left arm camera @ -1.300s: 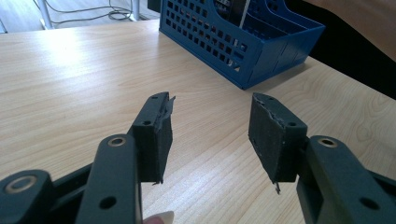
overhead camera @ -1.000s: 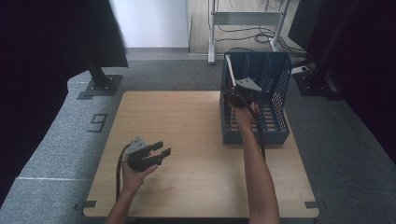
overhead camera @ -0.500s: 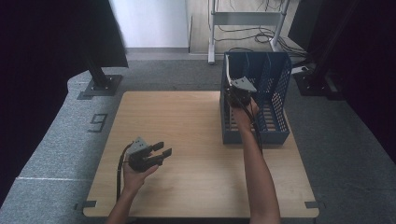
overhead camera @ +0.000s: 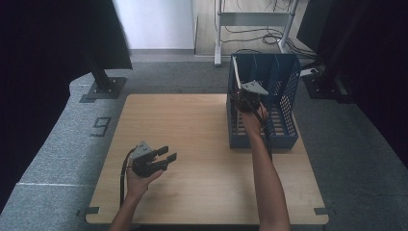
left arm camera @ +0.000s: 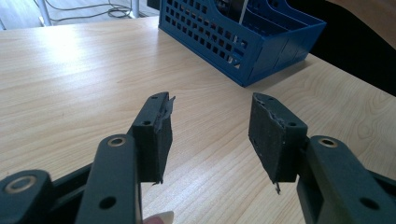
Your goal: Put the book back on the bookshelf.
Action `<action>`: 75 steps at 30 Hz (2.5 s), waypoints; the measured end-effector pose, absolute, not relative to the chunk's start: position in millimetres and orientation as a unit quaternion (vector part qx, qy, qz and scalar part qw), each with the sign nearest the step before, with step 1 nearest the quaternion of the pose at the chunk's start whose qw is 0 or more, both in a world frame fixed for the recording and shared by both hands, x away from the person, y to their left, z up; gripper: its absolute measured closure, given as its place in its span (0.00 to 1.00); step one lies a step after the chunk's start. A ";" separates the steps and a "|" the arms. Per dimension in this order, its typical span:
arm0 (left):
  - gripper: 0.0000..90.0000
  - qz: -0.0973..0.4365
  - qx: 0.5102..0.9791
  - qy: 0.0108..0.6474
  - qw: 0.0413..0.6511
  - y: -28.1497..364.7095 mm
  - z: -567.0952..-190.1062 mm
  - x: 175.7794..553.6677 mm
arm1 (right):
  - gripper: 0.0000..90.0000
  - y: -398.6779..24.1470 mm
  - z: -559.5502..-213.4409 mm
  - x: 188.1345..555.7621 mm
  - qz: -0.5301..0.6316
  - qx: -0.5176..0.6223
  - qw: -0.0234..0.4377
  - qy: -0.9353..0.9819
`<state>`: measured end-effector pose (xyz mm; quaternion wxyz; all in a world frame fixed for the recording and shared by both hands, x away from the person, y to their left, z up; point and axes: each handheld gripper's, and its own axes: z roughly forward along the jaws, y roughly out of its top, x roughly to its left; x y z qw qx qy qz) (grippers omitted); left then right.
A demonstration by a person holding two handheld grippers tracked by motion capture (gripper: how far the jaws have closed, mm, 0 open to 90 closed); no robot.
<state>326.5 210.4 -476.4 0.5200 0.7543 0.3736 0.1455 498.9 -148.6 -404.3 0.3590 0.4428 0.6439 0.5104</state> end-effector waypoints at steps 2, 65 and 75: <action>0.54 0.145 0.755 0.373 0.520 209.7 -476.8 326.6 | 0.57 -150.4 -406.0 498.4 0.512 0.443 0.360 0.642; 0.54 0.145 0.760 0.370 0.515 207.2 -477.9 326.4 | 0.46 -178.5 -418.2 470.5 0.515 0.461 0.327 0.644; 0.54 0.145 0.760 0.370 0.515 207.4 -478.1 326.5 | 0.48 -178.4 -418.2 471.4 0.515 0.460 0.331 0.643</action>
